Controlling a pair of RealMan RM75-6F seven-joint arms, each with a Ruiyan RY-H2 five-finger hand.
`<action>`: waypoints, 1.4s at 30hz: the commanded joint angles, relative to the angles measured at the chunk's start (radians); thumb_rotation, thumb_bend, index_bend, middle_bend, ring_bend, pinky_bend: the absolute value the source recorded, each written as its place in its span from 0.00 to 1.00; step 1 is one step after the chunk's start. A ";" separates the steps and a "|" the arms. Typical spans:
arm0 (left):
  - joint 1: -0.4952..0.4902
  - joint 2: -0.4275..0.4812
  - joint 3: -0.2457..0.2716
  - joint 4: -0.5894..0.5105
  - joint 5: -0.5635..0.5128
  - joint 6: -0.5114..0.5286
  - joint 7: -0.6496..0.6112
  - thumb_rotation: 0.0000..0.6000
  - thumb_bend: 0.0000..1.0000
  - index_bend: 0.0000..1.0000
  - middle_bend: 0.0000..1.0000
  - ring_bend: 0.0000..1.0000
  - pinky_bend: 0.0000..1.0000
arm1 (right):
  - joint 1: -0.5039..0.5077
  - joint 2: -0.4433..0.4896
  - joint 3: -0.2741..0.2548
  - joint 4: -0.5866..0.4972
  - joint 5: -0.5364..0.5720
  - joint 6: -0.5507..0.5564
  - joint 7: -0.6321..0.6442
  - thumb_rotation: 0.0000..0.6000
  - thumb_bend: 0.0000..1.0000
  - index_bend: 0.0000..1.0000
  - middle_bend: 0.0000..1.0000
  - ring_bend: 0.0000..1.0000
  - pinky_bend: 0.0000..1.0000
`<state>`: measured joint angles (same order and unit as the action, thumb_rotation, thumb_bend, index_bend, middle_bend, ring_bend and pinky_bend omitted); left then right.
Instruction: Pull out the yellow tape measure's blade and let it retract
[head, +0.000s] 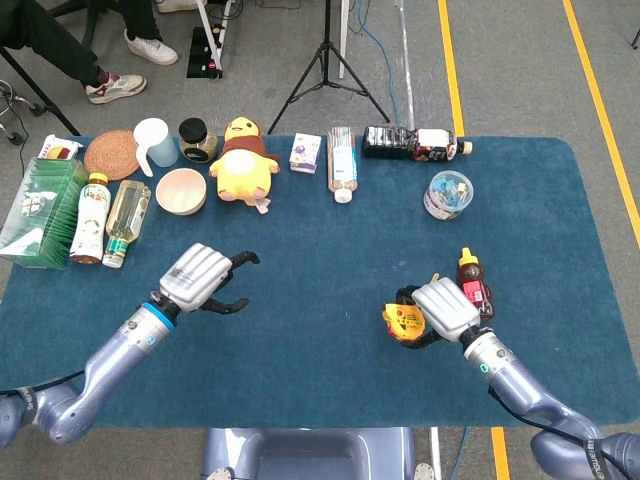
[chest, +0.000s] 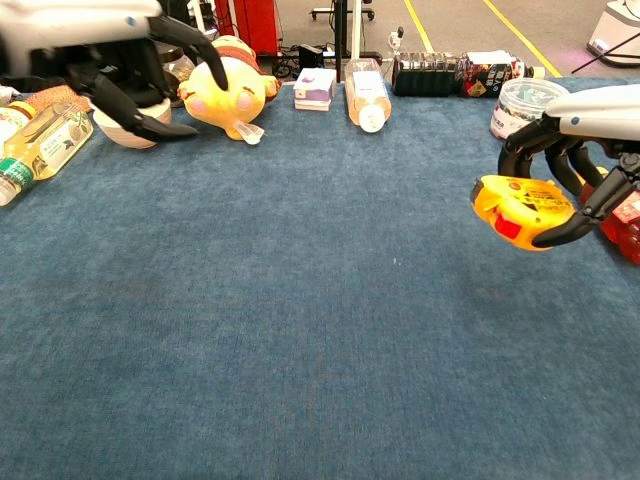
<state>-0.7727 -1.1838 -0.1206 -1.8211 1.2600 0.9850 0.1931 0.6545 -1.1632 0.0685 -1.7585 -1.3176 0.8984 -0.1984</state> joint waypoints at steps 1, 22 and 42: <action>0.037 0.037 0.017 -0.018 0.026 0.037 -0.014 0.74 0.25 0.25 0.91 0.81 0.93 | 0.002 -0.015 -0.003 0.011 0.003 -0.005 -0.006 0.73 0.27 0.61 0.64 0.61 0.59; 0.145 0.140 0.060 -0.028 0.124 0.112 -0.075 0.74 0.25 0.25 0.91 0.81 0.93 | 0.042 -0.144 -0.005 0.178 0.105 -0.068 -0.098 0.74 0.23 0.28 0.38 0.33 0.39; 0.240 0.182 0.076 -0.037 0.084 0.175 -0.024 0.87 0.25 0.31 0.89 0.79 0.91 | 0.014 -0.065 0.039 0.113 0.156 0.014 -0.071 0.74 0.20 0.29 0.39 0.39 0.41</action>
<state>-0.5488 -1.0066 -0.0470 -1.8547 1.3548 1.1420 0.1639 0.6836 -1.2443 0.0925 -1.6281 -1.1666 0.8870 -0.2966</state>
